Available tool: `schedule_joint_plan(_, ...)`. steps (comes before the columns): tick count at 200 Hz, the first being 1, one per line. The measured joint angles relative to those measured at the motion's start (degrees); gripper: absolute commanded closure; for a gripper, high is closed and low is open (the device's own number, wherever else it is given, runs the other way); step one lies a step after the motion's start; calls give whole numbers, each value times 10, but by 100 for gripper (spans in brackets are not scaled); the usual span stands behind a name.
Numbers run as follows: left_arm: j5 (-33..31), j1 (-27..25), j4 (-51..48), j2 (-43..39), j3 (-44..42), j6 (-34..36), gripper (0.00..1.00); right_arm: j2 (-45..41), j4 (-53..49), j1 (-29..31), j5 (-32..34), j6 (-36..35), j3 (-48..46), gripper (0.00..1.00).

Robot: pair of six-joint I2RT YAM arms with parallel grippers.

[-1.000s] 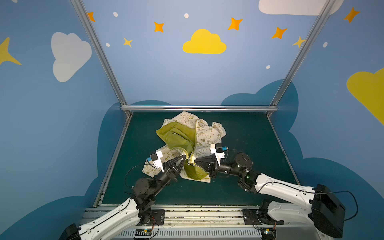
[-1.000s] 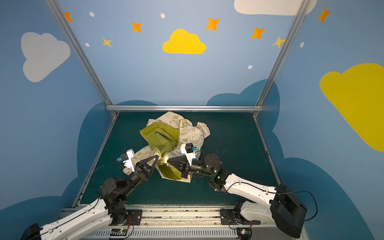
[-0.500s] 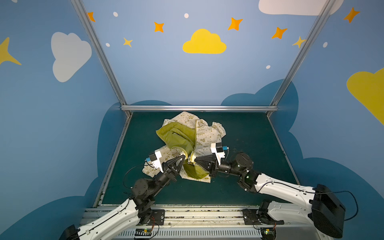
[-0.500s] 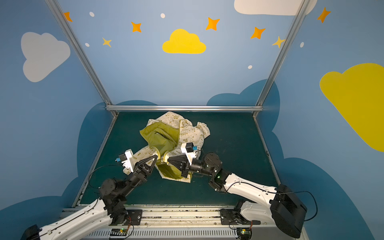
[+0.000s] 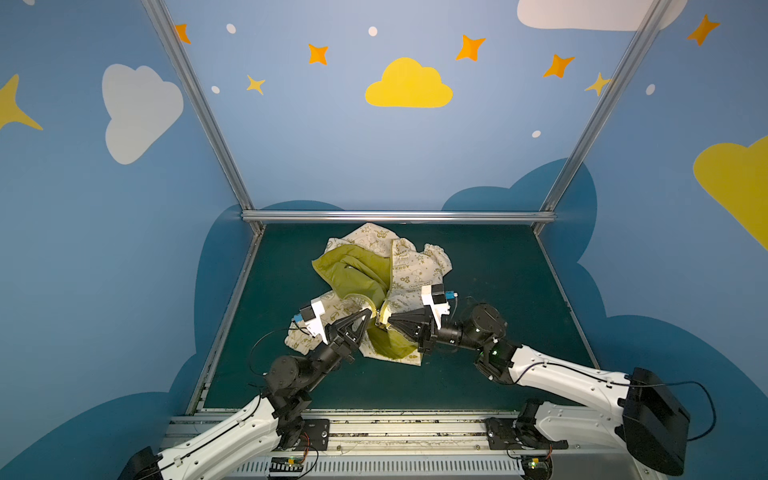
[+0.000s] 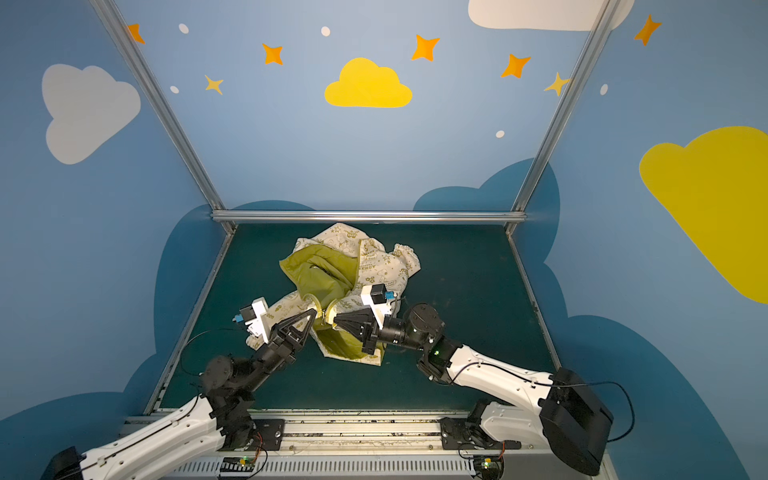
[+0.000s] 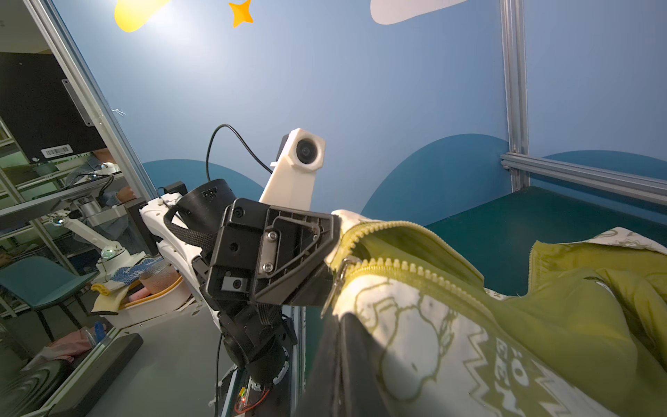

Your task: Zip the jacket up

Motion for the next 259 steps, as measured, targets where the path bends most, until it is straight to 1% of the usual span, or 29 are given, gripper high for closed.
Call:
schedule_joint_plan(67,-1,5,3,-1,4,-9,97,-14,0,0,1,2,-8,100)
schedule_joint_plan(146,13,7,29,54,17,-19,97,-17,1,0,4,9,-11,100)
schedule_joint_plan(259,13,9,35,35,17,-23,97,-24,0,0,19,10,-20,100)
